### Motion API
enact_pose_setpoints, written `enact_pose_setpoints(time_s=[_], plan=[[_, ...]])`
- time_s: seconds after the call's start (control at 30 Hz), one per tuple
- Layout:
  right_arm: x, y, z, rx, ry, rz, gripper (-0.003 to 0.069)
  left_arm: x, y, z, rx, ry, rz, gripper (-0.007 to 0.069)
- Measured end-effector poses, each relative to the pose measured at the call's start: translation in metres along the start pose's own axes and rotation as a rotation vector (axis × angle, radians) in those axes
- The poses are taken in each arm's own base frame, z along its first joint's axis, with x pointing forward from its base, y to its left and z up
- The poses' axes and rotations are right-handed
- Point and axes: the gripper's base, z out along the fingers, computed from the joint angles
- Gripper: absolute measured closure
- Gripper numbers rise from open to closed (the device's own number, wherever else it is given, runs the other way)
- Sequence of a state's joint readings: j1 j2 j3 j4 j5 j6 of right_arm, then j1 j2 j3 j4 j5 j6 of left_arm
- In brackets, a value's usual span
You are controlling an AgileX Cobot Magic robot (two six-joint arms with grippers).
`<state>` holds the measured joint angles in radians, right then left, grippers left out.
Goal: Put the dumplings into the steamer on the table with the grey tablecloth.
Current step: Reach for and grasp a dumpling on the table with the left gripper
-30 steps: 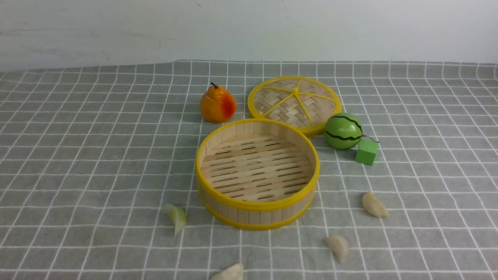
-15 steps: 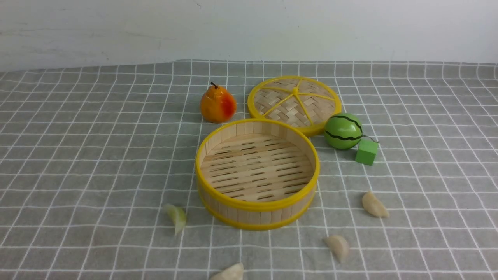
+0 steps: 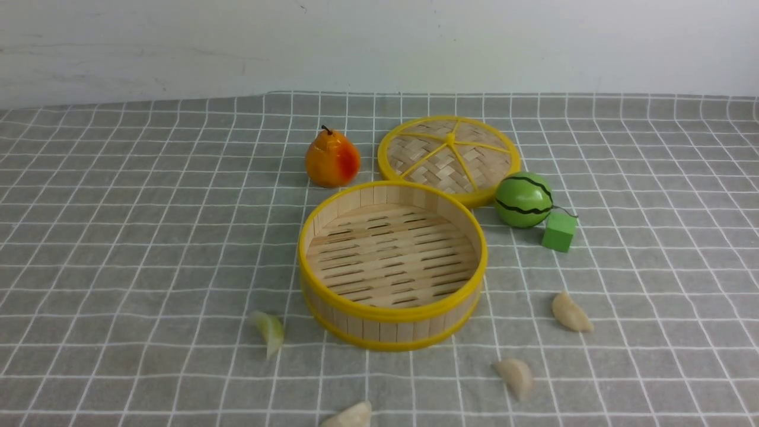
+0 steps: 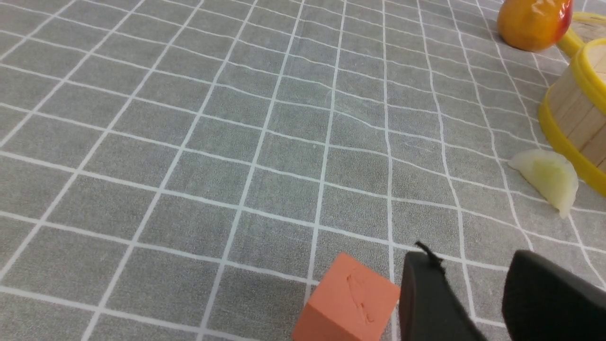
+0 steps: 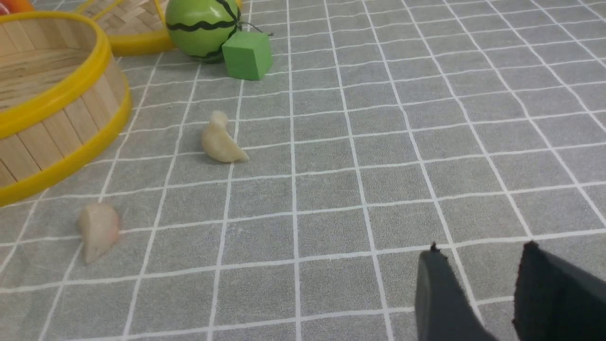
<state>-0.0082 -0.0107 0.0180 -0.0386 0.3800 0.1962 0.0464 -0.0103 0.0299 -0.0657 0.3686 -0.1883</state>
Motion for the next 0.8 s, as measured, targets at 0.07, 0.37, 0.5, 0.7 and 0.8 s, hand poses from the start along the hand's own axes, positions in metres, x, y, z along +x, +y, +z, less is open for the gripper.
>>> enact_pose_setpoints(time_s=[0.07, 0.37, 0.5, 0.7, 0.8], plan=[[0.000, 0.000, 0.000, 0.000, 0.000, 0.000, 0.0419, 0.000, 0.000, 0.000, 0.000, 0.000, 0.000, 0.0387], [0.000, 0.000, 0.000, 0.000, 0.000, 0.000, 0.0419, 0.000, 0.000, 0.000, 0.000, 0.000, 0.000, 0.0387], [0.000, 0.000, 0.000, 0.000, 0.000, 0.000, 0.0419, -0.001, 0.000, 0.000, -0.004, -0.015, 0.020, 0.0387], [0.000, 0.005, 0.000, -0.051, 0.005, 0.168, 0.0419, -0.005, -0.005, 0.000, 0.070, -0.048, -0.329, 0.0387], [0.000, 0.014, -0.001, -0.151, 0.041, 0.585, 0.0419, -0.007, -0.014, -0.001, 0.179, -0.001, -0.897, 0.0387]])
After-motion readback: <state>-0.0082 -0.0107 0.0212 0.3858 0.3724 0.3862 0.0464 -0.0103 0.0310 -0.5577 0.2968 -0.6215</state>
